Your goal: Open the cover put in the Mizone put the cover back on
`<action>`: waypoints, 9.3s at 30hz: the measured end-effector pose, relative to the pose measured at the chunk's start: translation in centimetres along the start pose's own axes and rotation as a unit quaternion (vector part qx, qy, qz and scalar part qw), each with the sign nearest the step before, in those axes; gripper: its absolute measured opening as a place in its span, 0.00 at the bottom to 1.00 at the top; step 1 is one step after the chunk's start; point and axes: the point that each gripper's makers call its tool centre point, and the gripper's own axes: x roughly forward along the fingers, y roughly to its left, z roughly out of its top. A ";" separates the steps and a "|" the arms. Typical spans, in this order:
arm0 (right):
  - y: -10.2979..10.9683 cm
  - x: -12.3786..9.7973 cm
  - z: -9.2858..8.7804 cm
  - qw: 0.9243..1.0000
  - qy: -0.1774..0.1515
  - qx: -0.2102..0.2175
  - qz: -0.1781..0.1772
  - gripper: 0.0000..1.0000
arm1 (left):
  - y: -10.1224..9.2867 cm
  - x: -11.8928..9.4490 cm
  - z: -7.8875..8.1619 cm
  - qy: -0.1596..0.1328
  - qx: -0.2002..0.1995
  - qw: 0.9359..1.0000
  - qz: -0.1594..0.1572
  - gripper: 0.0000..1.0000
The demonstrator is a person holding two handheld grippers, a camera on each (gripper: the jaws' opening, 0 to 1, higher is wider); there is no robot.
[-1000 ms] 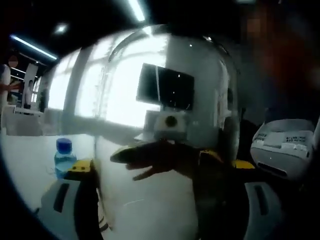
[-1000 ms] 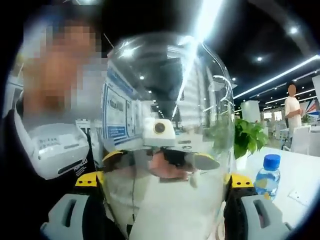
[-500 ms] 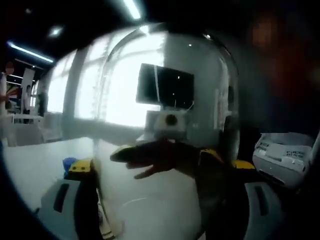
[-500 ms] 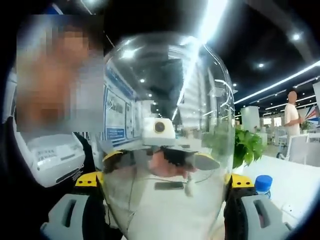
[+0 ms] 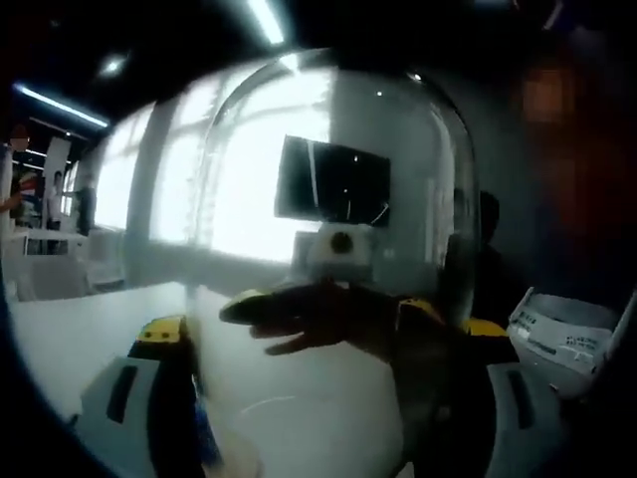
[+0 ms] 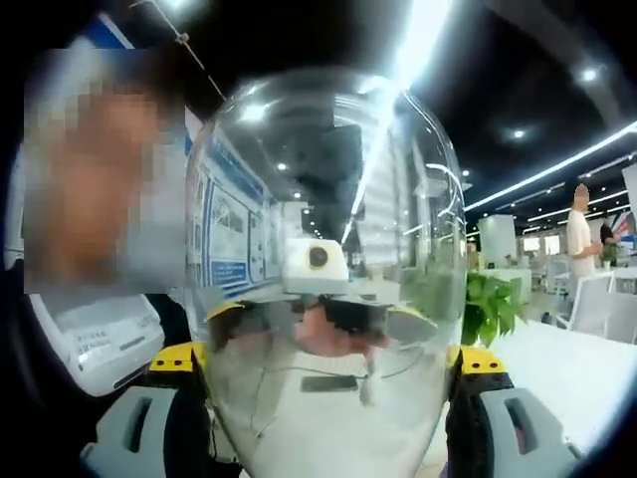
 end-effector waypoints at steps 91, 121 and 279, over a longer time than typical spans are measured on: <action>-17.1 -1.0 -16.2 0.997 0.054 0.049 -0.006 0.91 | 17.8 2.3 -16.0 0.044 -0.050 0.998 -0.010 0.87; -16.2 -1.4 -19.4 0.998 0.054 0.015 -0.001 0.91 | 17.0 2.0 -19.3 0.056 -0.015 0.998 -0.005 0.87; -1.8 -14.4 -23.1 0.908 0.023 -0.013 -0.418 0.20 | 5.5 -12.4 -22.8 -0.006 0.052 0.933 0.356 0.20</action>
